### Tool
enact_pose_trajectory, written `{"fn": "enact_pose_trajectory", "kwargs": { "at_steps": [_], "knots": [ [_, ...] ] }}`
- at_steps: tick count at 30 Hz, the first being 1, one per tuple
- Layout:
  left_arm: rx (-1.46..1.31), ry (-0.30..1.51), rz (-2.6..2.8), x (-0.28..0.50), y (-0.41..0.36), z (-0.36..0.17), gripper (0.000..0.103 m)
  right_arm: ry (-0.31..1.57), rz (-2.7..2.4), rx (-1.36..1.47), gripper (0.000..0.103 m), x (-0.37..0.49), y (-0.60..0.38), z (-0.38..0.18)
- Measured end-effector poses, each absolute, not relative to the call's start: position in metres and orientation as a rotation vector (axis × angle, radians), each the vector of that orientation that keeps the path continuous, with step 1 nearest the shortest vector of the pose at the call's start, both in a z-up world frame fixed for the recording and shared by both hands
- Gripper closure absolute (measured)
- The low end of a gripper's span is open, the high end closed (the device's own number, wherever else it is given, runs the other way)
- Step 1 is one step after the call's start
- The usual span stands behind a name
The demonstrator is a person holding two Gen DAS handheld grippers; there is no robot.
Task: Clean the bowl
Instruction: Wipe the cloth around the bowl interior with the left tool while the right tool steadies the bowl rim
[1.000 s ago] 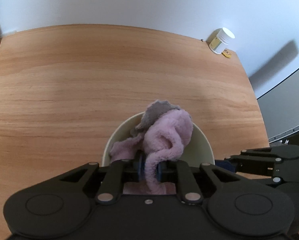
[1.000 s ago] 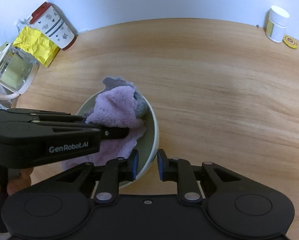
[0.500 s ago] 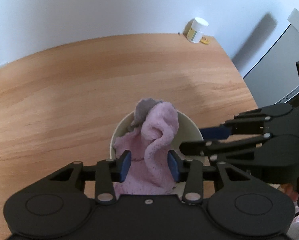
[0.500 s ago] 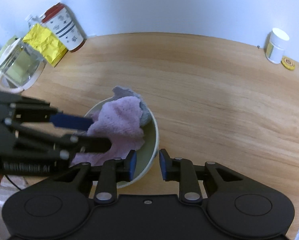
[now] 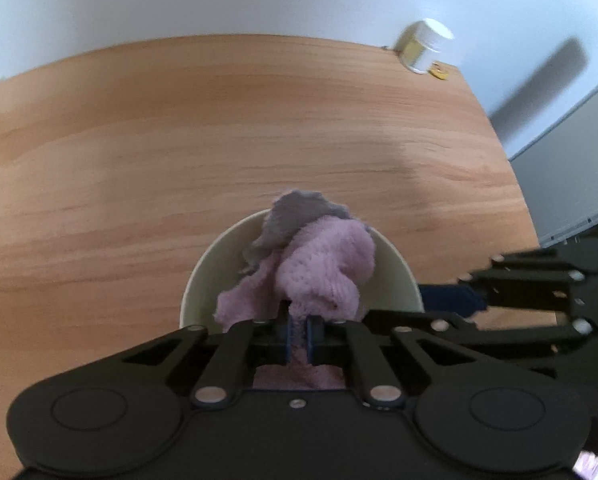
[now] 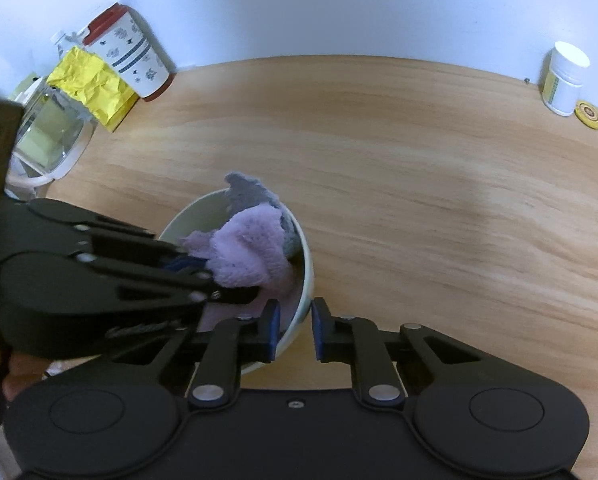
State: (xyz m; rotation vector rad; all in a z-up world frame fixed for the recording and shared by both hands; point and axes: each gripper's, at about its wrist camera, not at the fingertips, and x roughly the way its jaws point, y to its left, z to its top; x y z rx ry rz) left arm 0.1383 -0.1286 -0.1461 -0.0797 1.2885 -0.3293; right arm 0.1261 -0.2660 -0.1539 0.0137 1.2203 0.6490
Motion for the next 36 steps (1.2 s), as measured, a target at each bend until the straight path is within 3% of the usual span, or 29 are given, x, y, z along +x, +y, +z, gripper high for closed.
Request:
{"fn": "enact_pose_trajectory", "kwargs": {
  "at_steps": [15, 22, 28, 36],
  "knots": [
    [-0.368, 1.230, -0.101, 0.138, -0.103, -0.144, 0.099, 1.232, 0.688, -0.011, 0.078, 0.124, -0.252, -0.153],
    [-0.298, 1.238, -0.150, 0.137, -0.106, -0.142, 0.099, 1.325, 0.681, 0.015, 0.069, 0.125, -0.244, -0.149],
    [-0.291, 1.243, -0.186, 0.131, -0.102, -0.142, 0.099, 1.306, 0.676, 0.048, 0.069, 0.137, -0.259, -0.133],
    [-0.287, 1.251, -0.209, 0.130, -0.097, -0.142, 0.098, 1.397, 0.724, -0.037, 0.073, 0.168, -0.243, -0.154]
  ]
}}
